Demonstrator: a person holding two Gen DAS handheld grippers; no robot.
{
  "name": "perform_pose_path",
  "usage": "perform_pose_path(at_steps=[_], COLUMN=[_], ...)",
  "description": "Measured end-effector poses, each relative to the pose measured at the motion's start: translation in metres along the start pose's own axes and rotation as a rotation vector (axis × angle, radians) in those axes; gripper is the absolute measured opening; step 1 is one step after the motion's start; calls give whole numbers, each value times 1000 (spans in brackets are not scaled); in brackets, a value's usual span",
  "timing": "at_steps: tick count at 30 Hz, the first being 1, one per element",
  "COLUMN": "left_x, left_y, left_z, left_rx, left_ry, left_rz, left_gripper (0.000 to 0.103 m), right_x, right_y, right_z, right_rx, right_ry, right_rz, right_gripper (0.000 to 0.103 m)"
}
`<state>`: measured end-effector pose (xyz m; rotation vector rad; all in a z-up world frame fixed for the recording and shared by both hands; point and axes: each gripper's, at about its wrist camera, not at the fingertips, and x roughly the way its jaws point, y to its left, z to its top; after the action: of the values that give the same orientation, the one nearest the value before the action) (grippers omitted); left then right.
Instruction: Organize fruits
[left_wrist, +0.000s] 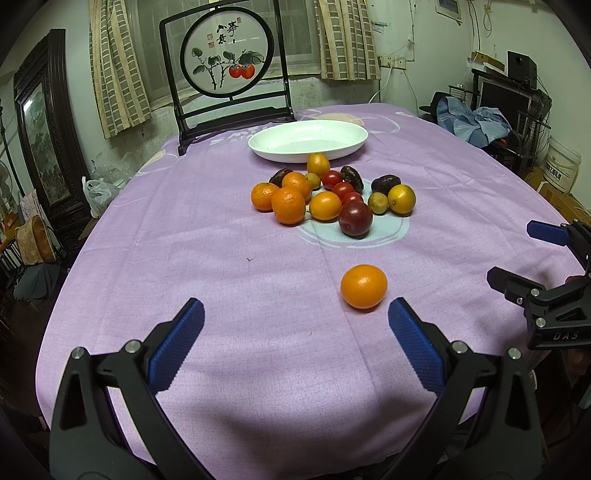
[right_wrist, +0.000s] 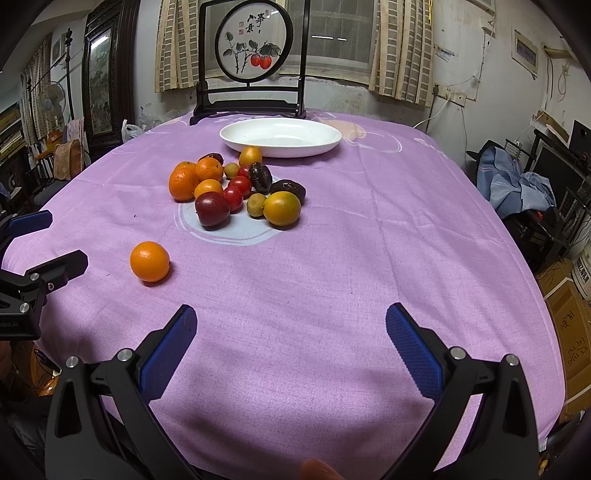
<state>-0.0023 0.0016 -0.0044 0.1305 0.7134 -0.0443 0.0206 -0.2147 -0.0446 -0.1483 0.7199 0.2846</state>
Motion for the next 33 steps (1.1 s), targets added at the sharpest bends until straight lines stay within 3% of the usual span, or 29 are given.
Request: perform_pose_path(at_steps=[20, 33], left_x=[18, 31], left_y=[6, 10], left_z=[-18, -15], left_rx=[-12, -6], left_ry=[26, 37], left_rz=[-11, -60], left_gripper=[101, 101], right_x=[10, 47], right_y=[-3, -3], right_z=[6, 47], right_rx=[1, -29], right_ry=[25, 71], right_rz=[37, 58], right_gripper=[102, 102])
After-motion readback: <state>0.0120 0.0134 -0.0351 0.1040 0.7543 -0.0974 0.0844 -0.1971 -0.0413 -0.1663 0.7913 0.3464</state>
